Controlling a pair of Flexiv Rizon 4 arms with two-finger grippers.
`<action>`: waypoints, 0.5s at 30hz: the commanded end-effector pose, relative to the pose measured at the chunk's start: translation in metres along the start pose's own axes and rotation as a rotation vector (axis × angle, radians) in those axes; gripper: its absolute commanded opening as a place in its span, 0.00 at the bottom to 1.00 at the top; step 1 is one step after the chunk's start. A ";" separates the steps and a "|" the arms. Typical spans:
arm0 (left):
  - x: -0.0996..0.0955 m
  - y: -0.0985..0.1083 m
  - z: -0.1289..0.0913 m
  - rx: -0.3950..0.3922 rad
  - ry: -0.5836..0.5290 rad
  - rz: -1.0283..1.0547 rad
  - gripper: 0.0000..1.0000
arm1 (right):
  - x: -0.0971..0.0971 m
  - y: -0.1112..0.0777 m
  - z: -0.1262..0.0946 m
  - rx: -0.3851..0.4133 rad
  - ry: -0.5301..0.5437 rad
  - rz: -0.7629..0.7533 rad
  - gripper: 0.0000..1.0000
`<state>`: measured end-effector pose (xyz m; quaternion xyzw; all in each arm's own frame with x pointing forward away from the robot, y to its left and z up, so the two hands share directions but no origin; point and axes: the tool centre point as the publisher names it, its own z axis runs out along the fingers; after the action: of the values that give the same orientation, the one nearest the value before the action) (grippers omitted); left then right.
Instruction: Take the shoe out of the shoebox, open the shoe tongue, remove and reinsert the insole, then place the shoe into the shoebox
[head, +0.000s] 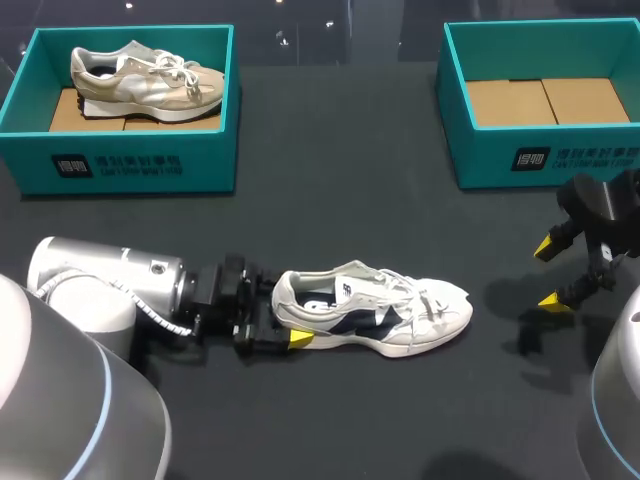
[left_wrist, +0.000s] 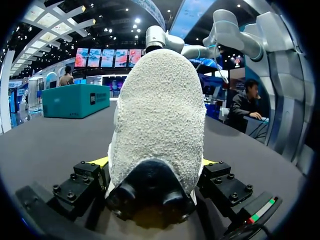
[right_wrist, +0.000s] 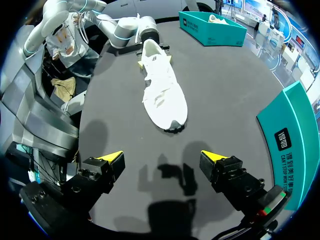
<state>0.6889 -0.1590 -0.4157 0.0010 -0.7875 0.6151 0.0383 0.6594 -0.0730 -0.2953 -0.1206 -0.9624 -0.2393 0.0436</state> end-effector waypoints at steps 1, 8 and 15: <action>-0.009 0.001 -0.002 -0.007 0.009 0.001 0.00 | 0.001 0.000 0.000 0.002 -0.002 0.001 1.00; -0.013 0.002 -0.002 -0.014 0.049 0.000 0.00 | 0.001 0.000 0.000 0.002 -0.002 0.001 1.00; -0.013 0.002 -0.002 -0.014 0.049 0.000 0.00 | 0.001 0.000 0.000 0.002 -0.002 0.001 1.00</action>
<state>0.6970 -0.1570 -0.4159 -0.0144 -0.7904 0.6097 0.0573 0.6594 -0.0730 -0.2953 -0.1206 -0.9624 -0.2393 0.0435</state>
